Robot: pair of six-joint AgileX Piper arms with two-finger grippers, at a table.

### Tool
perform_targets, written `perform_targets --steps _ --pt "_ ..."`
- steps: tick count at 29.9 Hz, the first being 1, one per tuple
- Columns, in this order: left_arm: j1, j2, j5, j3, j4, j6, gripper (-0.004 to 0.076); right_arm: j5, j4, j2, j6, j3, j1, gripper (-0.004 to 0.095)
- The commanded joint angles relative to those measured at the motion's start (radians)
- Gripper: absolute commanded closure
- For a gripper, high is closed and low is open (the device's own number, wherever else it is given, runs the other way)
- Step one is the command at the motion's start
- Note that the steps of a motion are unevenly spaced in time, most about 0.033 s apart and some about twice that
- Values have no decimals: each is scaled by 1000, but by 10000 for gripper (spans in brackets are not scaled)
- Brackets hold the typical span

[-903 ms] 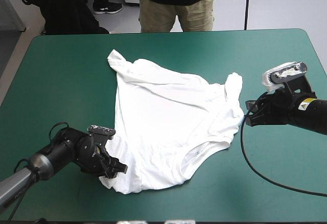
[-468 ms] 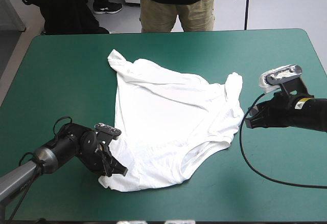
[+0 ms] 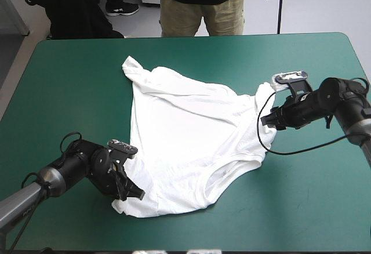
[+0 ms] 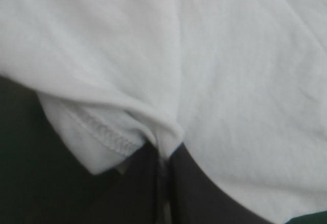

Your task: Fold the cloth

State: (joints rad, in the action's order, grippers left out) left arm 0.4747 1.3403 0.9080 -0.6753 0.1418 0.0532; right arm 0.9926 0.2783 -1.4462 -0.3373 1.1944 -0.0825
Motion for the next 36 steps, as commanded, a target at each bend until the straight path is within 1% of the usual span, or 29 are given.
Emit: perform_targets --steps 1,3,5,9,12,15,19,22,25,27,30,34,36 --pt "5 26 -94 15 65 -4 741 -42 -46 -56 9 24 -23 409" --pt "5 26 -103 15 62 -12 741 -59 -102 -101 38 24 -47 408" --pt "5 26 -108 15 62 -23 741 -82 -122 -142 48 24 -60 408" --pt "5 26 -120 15 61 -24 741 -102 -104 -215 48 24 -62 409" --pt "5 26 -124 15 59 -24 741 -73 -97 -260 50 24 -62 445" --pt "5 26 -124 15 59 -24 741 -57 -86 -278 37 24 -62 584" --pt "5 26 -136 15 59 -24 741 -65 -16 -280 -41 24 -62 927" --pt "5 14 -171 10 50 -24 741 -67 6 -271 -65 24 -62 913" --pt "5 -31 -171 -24 0 -53 741 -78 8 -205 -65 24 -62 913" --pt "5 -67 -151 -62 -52 -72 741 -86 14 -141 -69 32 -62 913" --pt "5 -118 -110 -153 -150 -134 741 -67 41 -25 -79 73 -62 916" --pt "5 -178 -41 -309 -267 -133 741 -39 76 126 -95 187 -62 925" --pt "5 -201 -19 -418 -321 -133 741 -32 76 175 -95 255 -62 925"
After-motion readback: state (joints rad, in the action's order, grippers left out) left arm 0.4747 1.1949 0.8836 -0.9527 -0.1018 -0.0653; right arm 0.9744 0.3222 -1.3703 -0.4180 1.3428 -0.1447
